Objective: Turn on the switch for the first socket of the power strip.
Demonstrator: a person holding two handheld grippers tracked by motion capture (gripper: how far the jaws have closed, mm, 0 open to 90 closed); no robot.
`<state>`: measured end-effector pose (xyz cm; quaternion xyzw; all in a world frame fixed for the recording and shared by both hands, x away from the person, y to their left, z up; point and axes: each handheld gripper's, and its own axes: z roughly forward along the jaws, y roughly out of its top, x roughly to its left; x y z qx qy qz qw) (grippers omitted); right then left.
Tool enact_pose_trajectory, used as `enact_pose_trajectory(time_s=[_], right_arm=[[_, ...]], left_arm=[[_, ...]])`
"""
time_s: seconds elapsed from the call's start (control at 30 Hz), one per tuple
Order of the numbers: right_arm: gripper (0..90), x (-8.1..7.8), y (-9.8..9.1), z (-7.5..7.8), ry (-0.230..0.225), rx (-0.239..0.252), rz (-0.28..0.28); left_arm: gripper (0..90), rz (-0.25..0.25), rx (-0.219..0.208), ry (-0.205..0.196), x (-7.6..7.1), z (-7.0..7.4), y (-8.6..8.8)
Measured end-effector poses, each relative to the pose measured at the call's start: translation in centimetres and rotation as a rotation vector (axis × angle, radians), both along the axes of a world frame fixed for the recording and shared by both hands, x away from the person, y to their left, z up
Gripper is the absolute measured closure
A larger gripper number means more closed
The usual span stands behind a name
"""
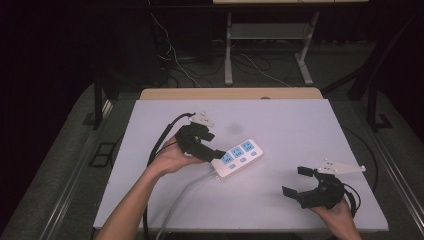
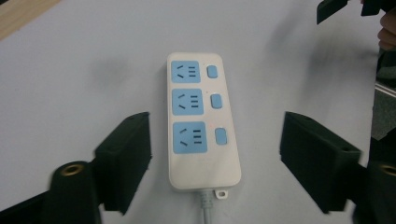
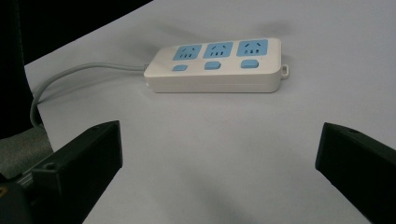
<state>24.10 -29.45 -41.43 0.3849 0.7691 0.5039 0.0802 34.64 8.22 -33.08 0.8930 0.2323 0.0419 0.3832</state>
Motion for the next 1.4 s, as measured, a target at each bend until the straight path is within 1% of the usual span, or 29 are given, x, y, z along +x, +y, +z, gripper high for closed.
enact_pose_trajectory(time_s=[0.03,0.1,0.17,0.2,0.4,0.57,0.6,0.8,1.0,1.13,1.2,1.33,1.4], right_arm=[[0.3,0.0,0.0,0.0,0.001,-0.001,0.001],[0.2,0.1,0.1,0.0,0.002,-0.003,0.005],[0.3,0.1,0.2,0.0,0.005,-0.004,0.008],[0.3,0.0,0.2,-0.1,0.007,-0.006,0.010],[0.3,0.0,0.4,-0.1,0.005,-0.007,0.019],[0.2,-0.1,0.4,-0.1,0.009,-0.008,0.020],[0.2,-0.1,0.4,-0.1,0.008,-0.008,0.020],[0.2,-0.1,0.4,-0.1,0.012,-0.006,0.020],[0.2,-0.1,0.4,-0.2,0.015,-0.006,0.024],[0.3,-0.2,0.5,-0.2,0.019,-0.009,0.029],[0.2,-0.2,0.6,-0.2,0.020,-0.011,0.032],[0.3,-0.3,0.6,-0.2,0.022,-0.012,0.037],[0.2,-0.3,0.6,-0.2,0.020,-0.012,0.039]], left_arm=[[16.1,0.005,-0.005,0.002,-0.1,-0.1,0.3],[11.3,0.021,-0.022,0.008,-0.3,-0.2,0.9],[2.0,0.043,-0.018,-0.002,-0.5,-0.2,1.4],[0.0,0.053,-0.020,-0.007,-0.7,-0.2,1.6],[0.0,0.099,-0.045,-0.039,-1.6,-0.2,3.0],[0.0,0.128,-0.074,-0.039,-2.2,-0.3,4.4],[0.0,0.135,-0.083,-0.037,-2.3,-0.4,4.6],[0.0,0.165,-0.108,-0.030,-3.1,-1.2,6.1],[0.0,0.195,-0.158,-0.017,-4.2,-2.8,7.2],[0.0,0.212,-0.180,-0.002,-4.8,-3.9,7.7],[0.0,0.220,-0.190,-0.001,-5.2,-4.4,8.0],[0.0,0.254,-0.240,0.001,-6.1,-5.8,8.5],[0.0,0.263,-0.243,0.001,-6.5,-6.5,8.6]])
